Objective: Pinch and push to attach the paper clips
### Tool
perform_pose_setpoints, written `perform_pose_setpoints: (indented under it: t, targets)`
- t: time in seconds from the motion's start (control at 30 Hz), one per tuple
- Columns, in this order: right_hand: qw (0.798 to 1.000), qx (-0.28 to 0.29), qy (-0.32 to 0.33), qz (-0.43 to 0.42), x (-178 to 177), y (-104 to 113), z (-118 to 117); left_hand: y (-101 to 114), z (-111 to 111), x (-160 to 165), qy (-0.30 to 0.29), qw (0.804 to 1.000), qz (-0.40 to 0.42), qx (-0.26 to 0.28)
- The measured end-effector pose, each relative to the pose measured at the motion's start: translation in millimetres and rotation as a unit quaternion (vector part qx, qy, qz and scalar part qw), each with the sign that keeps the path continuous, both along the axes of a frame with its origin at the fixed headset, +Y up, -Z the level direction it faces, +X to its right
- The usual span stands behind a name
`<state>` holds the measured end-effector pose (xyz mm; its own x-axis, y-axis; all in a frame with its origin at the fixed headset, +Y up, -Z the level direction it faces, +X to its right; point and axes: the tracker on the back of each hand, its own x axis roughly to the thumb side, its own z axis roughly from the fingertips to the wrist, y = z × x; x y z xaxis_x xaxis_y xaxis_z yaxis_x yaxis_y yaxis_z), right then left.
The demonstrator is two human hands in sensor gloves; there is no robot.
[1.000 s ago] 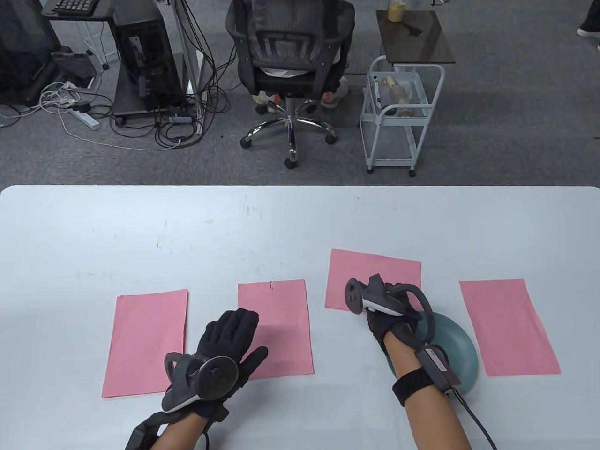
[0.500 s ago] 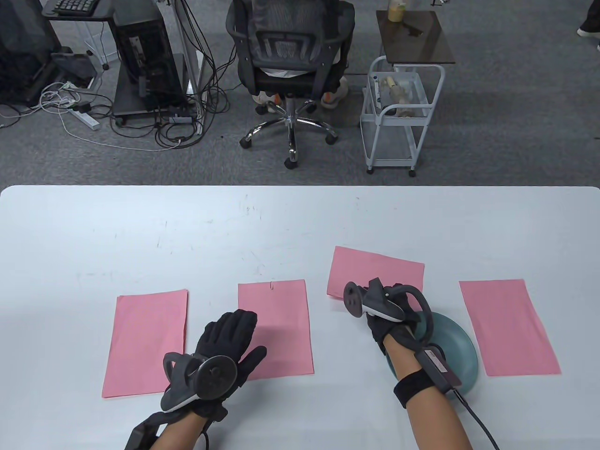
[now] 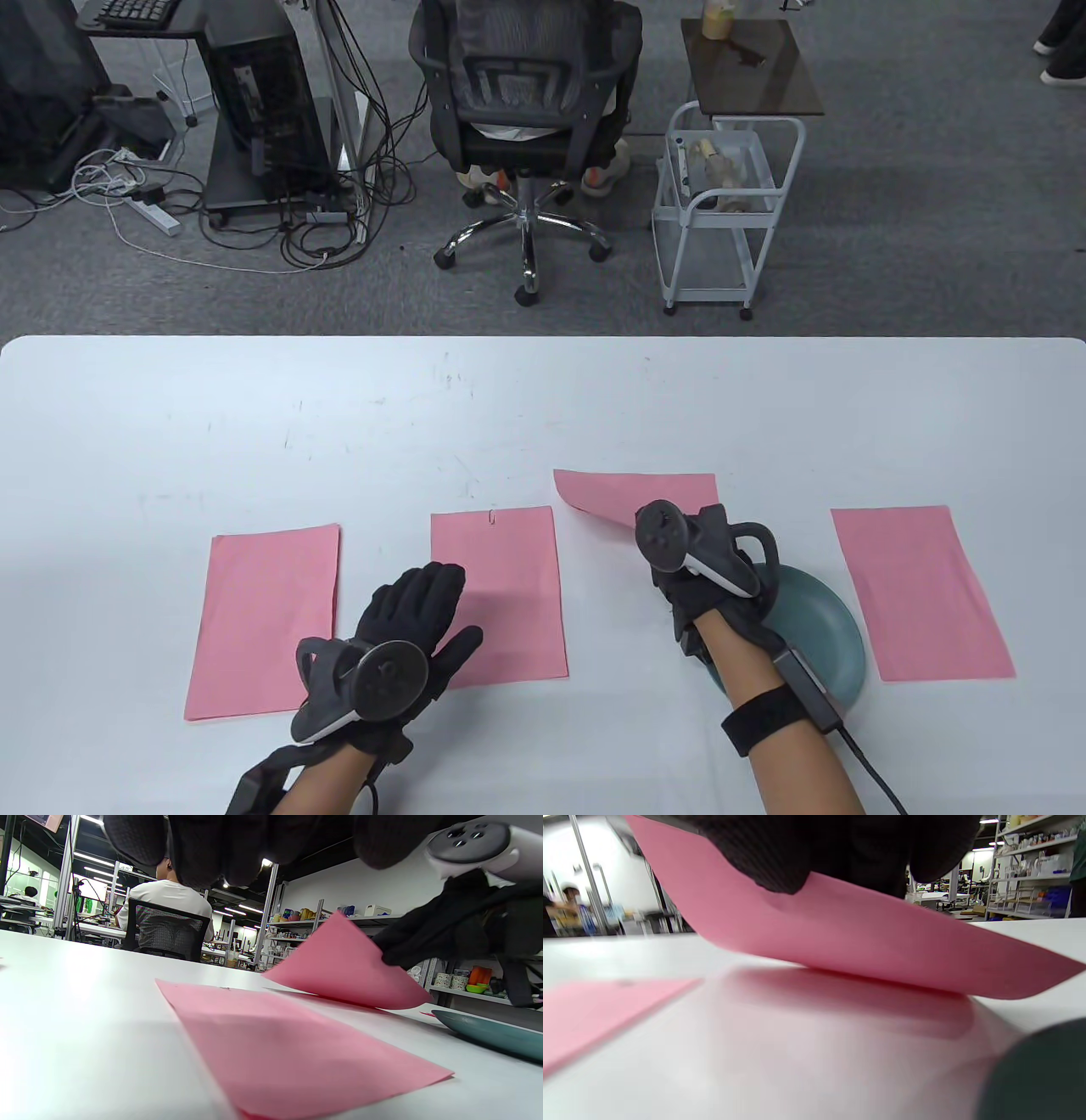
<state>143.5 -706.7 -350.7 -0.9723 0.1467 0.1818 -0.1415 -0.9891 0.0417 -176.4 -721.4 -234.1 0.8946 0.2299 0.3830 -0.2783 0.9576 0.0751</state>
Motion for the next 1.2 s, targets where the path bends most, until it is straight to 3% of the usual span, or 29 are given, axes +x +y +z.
perform_pose_setpoints:
  t: [0.27, 0.47, 0.6, 0.93, 1.07, 1.2]
  targets:
    - [0.983, 0.034, 0.007, -0.181, 22.6, 24.5, 32.9, -0.3, 1.7, -3.1, 0.004, 1.000, 0.019, 0.002]
    - [0.957, 0.041, 0.033, -0.287, 44.1, 32.5, 61.8, -3.2, 2.0, -3.7, 0.003, 0.998, 0.059, -0.012]
    - [0.928, 0.037, 0.058, -0.365, 58.0, 32.4, 80.0, -6.9, 2.0, -3.1, -0.006, 0.996, 0.087, -0.027]
    - [0.840, -0.055, 0.167, -0.513, 75.6, 6.3, 109.6, -9.9, 2.2, 10.1, -0.086, 0.984, 0.138, -0.066]
    - [0.812, -0.112, 0.215, -0.531, 71.4, -14.0, 113.1, -12.6, -0.1, 13.3, -0.136, 0.967, 0.190, -0.102]
    - [0.785, -0.164, 0.241, -0.547, 59.4, -27.9, 114.9, -14.7, -3.0, 12.0, -0.181, 0.936, 0.262, -0.152]
